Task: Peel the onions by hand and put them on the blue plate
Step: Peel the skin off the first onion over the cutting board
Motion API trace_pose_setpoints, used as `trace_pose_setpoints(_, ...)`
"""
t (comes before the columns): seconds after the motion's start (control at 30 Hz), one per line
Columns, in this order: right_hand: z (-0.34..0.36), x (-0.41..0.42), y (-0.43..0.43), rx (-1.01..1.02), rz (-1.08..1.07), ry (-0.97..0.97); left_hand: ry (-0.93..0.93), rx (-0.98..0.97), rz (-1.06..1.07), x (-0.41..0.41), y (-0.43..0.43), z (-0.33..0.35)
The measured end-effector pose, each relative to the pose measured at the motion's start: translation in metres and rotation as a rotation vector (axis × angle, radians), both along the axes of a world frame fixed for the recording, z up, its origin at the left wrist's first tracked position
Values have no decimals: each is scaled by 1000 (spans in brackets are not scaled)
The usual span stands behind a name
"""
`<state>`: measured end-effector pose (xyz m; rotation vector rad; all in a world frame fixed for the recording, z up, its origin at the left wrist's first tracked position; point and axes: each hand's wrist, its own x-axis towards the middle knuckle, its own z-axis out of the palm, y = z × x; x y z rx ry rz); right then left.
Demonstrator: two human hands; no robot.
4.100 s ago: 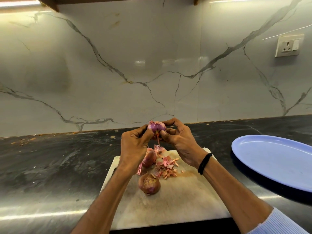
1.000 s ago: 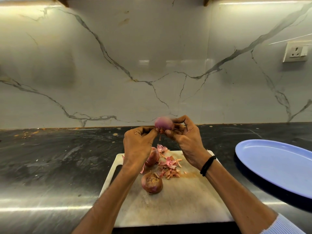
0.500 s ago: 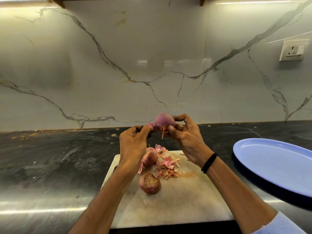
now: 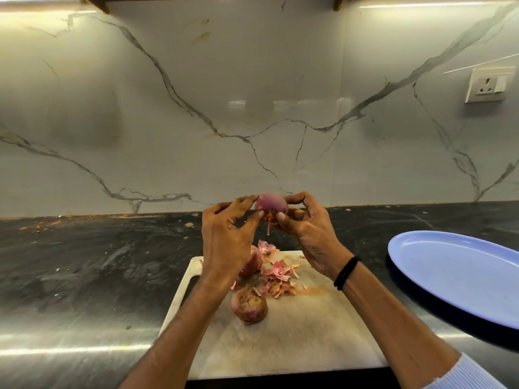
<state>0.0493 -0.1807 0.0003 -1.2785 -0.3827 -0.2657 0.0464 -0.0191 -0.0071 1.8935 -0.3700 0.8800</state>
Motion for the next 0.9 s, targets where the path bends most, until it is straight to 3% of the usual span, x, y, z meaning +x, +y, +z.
trace_pose_setpoints(0.37,-4,3,-3,-82,-6,-27,-57,9,24,-1,3,0)
trace_pose_setpoints(0.57,-7,4,-2,-134,10,-35,-86,213,213,1,4,-3)
trace_pose_setpoints(0.73,-5,2,-2,-85,51,-18,-62,-8,88,-3,5,0)
trace_pose_setpoints(0.9,-4,2,-4,-48,73,56,-14,74,204,9,11,-6)
